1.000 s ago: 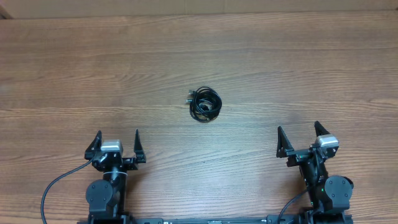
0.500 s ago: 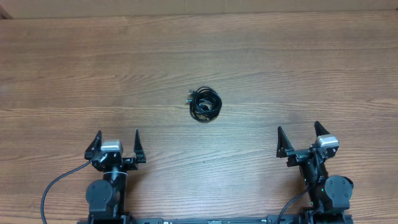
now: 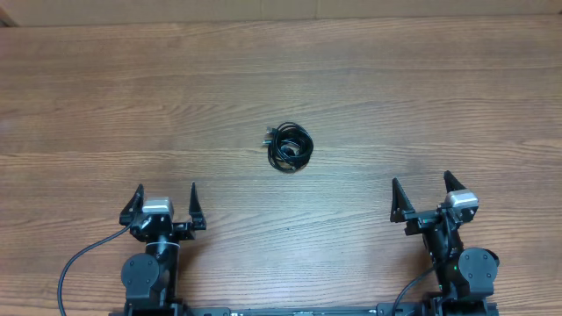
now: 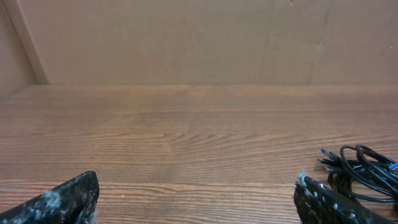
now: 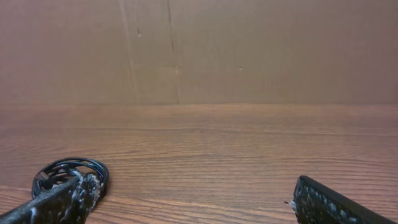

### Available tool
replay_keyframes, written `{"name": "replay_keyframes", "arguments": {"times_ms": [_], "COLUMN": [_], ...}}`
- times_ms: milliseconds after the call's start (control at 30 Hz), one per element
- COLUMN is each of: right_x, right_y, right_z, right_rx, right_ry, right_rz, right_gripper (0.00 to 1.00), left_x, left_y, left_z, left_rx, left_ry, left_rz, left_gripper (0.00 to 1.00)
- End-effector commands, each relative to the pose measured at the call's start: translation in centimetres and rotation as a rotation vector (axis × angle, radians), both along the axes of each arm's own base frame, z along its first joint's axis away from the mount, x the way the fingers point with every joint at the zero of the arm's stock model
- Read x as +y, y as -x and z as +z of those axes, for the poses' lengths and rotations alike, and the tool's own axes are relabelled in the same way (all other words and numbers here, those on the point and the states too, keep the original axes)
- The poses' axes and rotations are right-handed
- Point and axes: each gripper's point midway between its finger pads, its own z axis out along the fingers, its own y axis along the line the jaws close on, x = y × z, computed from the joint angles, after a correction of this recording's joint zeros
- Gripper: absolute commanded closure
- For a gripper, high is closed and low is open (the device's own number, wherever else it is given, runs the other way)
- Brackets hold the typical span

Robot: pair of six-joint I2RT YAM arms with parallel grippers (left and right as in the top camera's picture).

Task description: Untangle cables

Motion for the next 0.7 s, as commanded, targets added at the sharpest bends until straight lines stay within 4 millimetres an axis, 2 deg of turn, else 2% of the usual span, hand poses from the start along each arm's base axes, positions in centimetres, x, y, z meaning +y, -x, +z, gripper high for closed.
{"name": "replay_keyframes", "arguments": {"times_ms": [0, 167, 367, 500, 667], "right_x": [-0.2, -0.1, 0.5, 3.1, 6.9], "right_y": [0.0, 0.0, 0.1, 0.8, 2.8], "right_z": [-0.1, -0.1, 0.0, 0.4, 1.4], "right_rx": [-0.008, -0.008, -0.013, -0.026, -0.072], "right_ry": [0.007, 0.002, -0.002, -0.003, 0.005], "right_rz": [-0.011, -0.005, 0.031, 0.188, 0.436], "right_gripper": [0.0, 0.0, 0.0, 0.0, 0.0], "left_x": [-0.1, -0.2, -0.9, -1.0, -2.1], "left_y": [0.0, 0.0, 0.0, 0.0, 0.0], "left_z": [0.0, 0.0, 0.0, 0.2, 1.1], "left_rx": [-0.006, -0.007, -0.009, -0.017, -0.042], "left_ry": [-0.018, -0.012, 0.111, 0.171, 0.278], "left_rz": [-0.007, -0.017, -0.046, -0.049, -0.106], "left_gripper": [0.0, 0.0, 0.0, 0.01, 0.0]}}
